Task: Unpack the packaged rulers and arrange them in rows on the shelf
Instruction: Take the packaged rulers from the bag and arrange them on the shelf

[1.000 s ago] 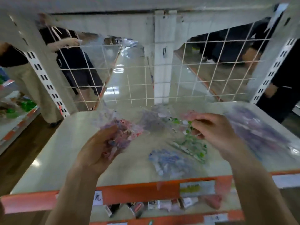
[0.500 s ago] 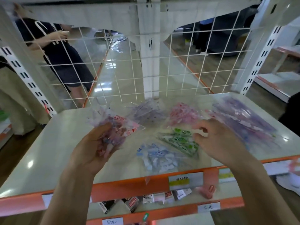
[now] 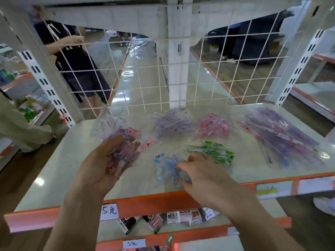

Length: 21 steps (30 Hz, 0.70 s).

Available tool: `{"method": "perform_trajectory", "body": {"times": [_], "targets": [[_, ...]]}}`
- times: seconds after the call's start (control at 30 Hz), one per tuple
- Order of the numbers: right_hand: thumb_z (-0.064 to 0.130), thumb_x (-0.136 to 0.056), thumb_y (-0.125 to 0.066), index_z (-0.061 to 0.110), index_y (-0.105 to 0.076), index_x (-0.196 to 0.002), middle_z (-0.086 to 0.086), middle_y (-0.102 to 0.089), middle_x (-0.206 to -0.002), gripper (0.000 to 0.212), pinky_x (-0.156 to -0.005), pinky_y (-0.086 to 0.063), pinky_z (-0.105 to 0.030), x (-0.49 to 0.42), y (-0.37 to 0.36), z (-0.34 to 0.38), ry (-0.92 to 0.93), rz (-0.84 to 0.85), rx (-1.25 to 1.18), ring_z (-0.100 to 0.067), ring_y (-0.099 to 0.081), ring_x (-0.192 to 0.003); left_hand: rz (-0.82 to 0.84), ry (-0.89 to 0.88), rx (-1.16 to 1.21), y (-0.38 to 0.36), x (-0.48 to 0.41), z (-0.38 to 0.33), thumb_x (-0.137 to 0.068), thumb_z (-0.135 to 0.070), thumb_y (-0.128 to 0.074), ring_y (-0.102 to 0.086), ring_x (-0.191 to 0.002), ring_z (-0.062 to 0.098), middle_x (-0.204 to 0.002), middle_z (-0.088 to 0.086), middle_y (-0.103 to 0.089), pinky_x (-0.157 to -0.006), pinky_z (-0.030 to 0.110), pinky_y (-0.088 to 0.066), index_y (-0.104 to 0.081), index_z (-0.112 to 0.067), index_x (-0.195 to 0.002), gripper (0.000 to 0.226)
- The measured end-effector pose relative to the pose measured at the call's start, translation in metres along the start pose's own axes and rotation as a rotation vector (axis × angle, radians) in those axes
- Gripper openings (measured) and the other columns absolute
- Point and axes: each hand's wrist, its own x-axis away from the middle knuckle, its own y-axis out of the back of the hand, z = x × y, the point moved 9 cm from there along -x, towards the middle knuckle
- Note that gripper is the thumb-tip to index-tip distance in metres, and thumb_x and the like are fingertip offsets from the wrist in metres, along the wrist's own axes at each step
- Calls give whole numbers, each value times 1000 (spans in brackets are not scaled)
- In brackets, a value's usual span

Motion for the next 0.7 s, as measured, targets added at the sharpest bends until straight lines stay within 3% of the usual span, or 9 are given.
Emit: {"method": "perform_trajectory", "body": {"times": [0.13,0.23,0.3,0.37,0.5,0.6,0.7], "targets": [[31,-96,-50,34,-43,-135,1,-37,-127,40,-95,-39,-37,-6,-4,2,-5,25,25,-20,-37,-120,-14,-6,-21,10,6,-7,-92,-12,-50,-72,-68,18,-91,8,-74,-52,27,-57,-73,-10,-88,24],[33,-95,-50,36,-43,-134,4,-37,-125,40,-100,-38,-40,-4,-5,1,4,36,1,-17,-36,-121,2,-19,-32,12,10,-10,-95,-13,-46,-62,-44,12,-84,7,-75,-53,26,-57,-77,-13,-68,41],[32,-95,-50,36,-42,-135,4,-38,-126,41,-102,-37,-37,-3,-4,5,20,58,-23,-17,-36,-121,11,-21,-17,13,12,-11,-97,-13,-43,-47,-27,8,-80,8,-74,-54,28,-59,-74,-8,-81,36],[26,-96,-51,36,-43,-136,3,-39,-126,42,-102,-37,-36,-5,-7,16,53,81,-38,-18,-36,-120,12,-4,6,14,12,-10,-95,-14,-44,-58,-36,9,-86,9,-74,-56,29,-59,-67,-6,-97,24],[6,-90,-51,27,-46,-135,-5,-37,-126,50,-99,-38,-44,-21,-25,58,96,104,-4,-26,-36,-118,10,18,22,15,9,-8,-91,-14,-49,-73,-74,19,-99,11,-73,-54,28,-58,-72,-9,-90,24],[7,-90,-52,20,-45,-136,-9,-36,-124,49,-96,-37,-47,-27,-31,84,141,108,-4,-30,-36,-116,11,17,3,9,7,-7,-92,-12,-48,-73,-81,21,-100,11,-73,-58,31,-59,-74,-8,-93,27],[16,-93,-51,25,-49,-133,-7,-42,-125,40,-98,-40,-44,-24,-9,57,114,62,-99,-27,-41,-117,15,18,-4,6,7,-10,-92,-14,-48,-73,-82,20,-102,10,-73,-60,31,-59,-72,-8,-98,25]]}}
